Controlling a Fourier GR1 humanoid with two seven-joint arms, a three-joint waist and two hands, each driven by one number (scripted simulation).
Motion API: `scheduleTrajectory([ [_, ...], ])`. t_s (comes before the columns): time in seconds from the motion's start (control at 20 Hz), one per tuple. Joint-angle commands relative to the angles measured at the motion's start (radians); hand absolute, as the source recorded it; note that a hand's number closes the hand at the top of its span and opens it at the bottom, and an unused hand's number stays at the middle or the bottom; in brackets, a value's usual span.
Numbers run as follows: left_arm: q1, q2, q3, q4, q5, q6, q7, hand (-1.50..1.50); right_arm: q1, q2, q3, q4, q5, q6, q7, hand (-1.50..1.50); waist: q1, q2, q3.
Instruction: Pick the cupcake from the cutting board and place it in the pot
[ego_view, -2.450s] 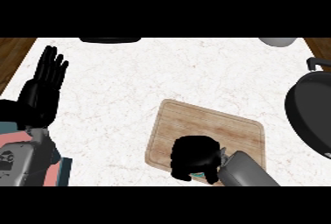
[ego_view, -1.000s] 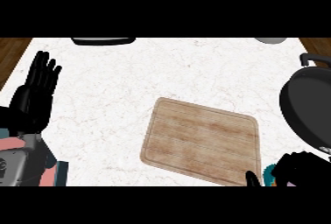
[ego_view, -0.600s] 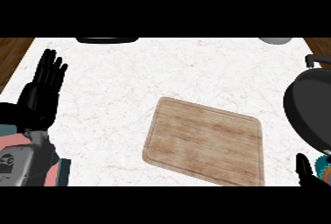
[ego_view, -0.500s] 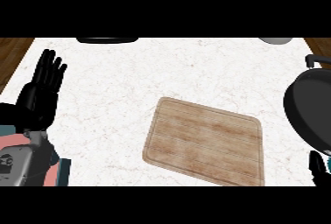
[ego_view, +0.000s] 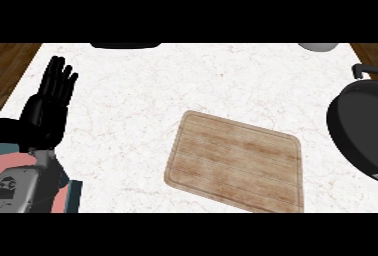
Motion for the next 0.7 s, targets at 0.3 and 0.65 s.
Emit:
scheduleTrajectory([
  [0.3,-0.025,-0.014,-0.004,0.001,-0.01,-0.003,0.018,0.0,-0.224,-0.169,0.006,0.643,0.031,-0.187,-0.322,1.5,0.016,0.004,0.0],
  [0.65,-0.018,-0.018,0.015,0.03,-0.006,-0.021,-0.03,0.0,-0.353,-0.254,0.089,0.964,0.146,-0.262,-0.339,1.5,0.018,0.006,0.0],
])
